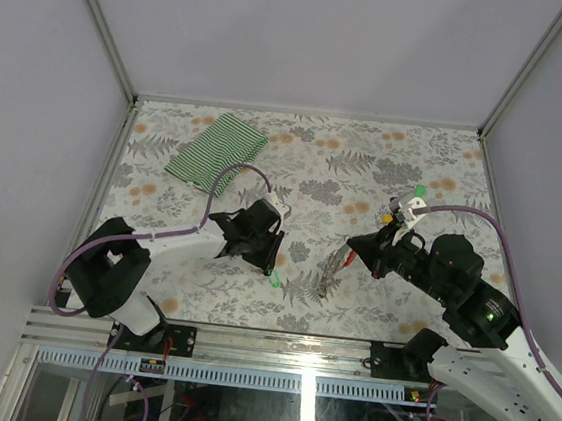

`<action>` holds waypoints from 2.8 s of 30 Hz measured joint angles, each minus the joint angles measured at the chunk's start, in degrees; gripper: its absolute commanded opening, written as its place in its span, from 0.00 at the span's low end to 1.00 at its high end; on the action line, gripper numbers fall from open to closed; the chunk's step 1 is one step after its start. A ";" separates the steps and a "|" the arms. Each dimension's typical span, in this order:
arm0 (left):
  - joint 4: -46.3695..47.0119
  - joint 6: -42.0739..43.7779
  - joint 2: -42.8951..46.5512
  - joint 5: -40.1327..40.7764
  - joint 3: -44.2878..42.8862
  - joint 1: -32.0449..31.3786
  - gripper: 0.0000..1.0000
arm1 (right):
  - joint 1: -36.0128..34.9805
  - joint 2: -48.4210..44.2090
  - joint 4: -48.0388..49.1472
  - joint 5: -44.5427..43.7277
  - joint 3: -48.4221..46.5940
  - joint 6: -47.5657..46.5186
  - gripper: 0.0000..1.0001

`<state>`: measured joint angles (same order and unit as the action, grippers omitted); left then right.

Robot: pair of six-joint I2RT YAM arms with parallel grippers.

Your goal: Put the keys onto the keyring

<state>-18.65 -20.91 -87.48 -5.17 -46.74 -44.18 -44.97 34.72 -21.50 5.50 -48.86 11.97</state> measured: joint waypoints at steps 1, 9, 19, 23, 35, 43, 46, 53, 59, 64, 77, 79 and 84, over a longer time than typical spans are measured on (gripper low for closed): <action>0.07 -0.02 -0.04 0.00 0.00 0.00 0.29 | 0.00 0.00 0.00 0.00 0.00 0.04 0.00; 0.72 -0.04 -1.62 -0.55 0.00 0.00 0.24 | 0.00 -0.02 -0.02 0.02 0.00 0.09 0.00; 1.38 -0.07 -2.49 -1.79 -0.02 -0.02 0.12 | 0.02 -0.17 -0.02 0.02 0.00 0.09 0.00; 1.64 -0.11 -2.73 -2.34 -0.04 -0.02 0.04 | 0.00 -0.17 -0.02 0.04 0.00 0.09 0.00; 4.92 0.55 3.21 -2.47 1.27 -0.46 0.00 | 0.02 -0.28 -0.02 0.09 0.04 0.09 0.00; 5.57 4.76 17.84 -1.79 0.28 -1.20 0.00 | 0.02 0.83 1.33 4.61 0.09 -1.62 0.00; 4.48 6.25 19.41 -1.33 -3.06 -1.22 0.00 | 0.02 2.29 2.99 7.78 0.04 -2.64 0.00; 5.42 11.06 30.10 -2.43 -4.92 -1.36 0.00 | 0.00 11.08 4.74 19.54 -6.78 -4.24 0.00; 10.12 18.29 41.24 -7.85 -4.66 -1.49 0.00 | -0.02 15.82 9.29 29.27 -11.37 -3.17 0.00; 14.43 23.85 45.88 -14.19 -4.09 -1.49 0.00 | -0.04 16.68 15.85 35.17 -12.41 -1.11 0.00; 15.98 33.90 41.62 -33.92 -11.52 -1.53 0.00 | -0.04 16.79 35.69 47.95 -11.58 4.85 0.00; 16.09 34.91 41.38 -35.67 -12.66 -1.53 0.00 | -0.04 16.96 37.20 49.22 -11.58 5.35 0.00; 16.15 36.46 40.48 -38.82 -15.13 -1.53 0.00 | -0.04 17.59 36.72 49.53 -11.63 4.90 0.00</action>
<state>-2.50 15.55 -47.00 -43.99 -61.87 -45.71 -45.01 52.31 15.22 55.02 -60.49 16.86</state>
